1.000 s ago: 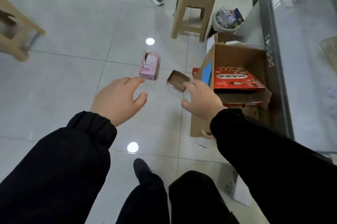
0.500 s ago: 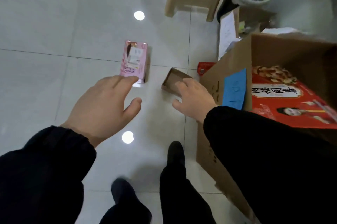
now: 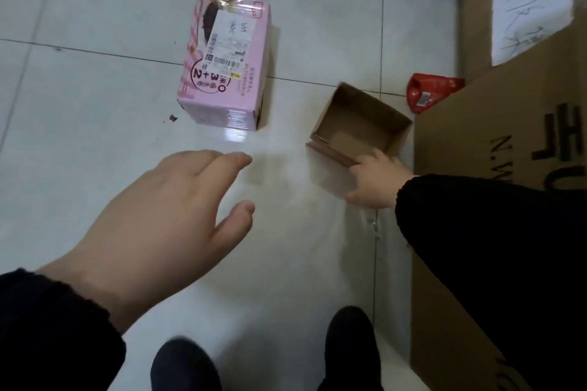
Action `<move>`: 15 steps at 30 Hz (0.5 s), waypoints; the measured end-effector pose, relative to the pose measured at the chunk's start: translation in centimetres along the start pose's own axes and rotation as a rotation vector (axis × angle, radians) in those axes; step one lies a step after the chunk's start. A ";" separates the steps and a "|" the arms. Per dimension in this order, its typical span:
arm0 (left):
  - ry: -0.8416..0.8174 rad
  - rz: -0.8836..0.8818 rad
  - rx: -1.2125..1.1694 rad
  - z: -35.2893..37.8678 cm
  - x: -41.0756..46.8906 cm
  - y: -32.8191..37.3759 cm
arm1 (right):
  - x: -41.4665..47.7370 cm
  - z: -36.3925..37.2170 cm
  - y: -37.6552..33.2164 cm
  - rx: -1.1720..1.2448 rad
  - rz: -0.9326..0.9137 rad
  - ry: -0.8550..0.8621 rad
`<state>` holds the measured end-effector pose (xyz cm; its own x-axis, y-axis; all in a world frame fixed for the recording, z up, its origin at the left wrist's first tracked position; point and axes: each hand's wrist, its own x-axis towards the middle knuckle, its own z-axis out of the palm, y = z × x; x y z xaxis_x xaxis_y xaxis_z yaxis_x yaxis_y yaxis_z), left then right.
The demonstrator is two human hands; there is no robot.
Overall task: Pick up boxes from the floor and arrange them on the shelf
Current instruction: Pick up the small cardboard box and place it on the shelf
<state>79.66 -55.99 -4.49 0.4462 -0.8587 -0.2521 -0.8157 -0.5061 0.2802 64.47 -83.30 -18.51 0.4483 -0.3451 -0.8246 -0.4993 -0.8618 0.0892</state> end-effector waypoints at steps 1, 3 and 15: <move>-0.015 -0.007 0.008 0.4 -0.2 -0.7 | 0.5 0.2 -0.3 -0.019 0.007 0.008; -0.032 -0.025 0.008 0.4 -0.7 -1.8 | 0.4 -0.1 -0.9 -0.005 -0.001 0.089; 0.153 -0.292 -0.091 -25.0 -10.9 1.1 | -27.6 -21.7 -9.5 0.260 -0.468 0.531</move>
<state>83.07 -49.22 21.72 0.7120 -0.6748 -0.1941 -0.6120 -0.7319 0.2997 72.92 -73.64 15.52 0.9209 -0.1540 -0.3581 -0.2983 -0.8697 -0.3933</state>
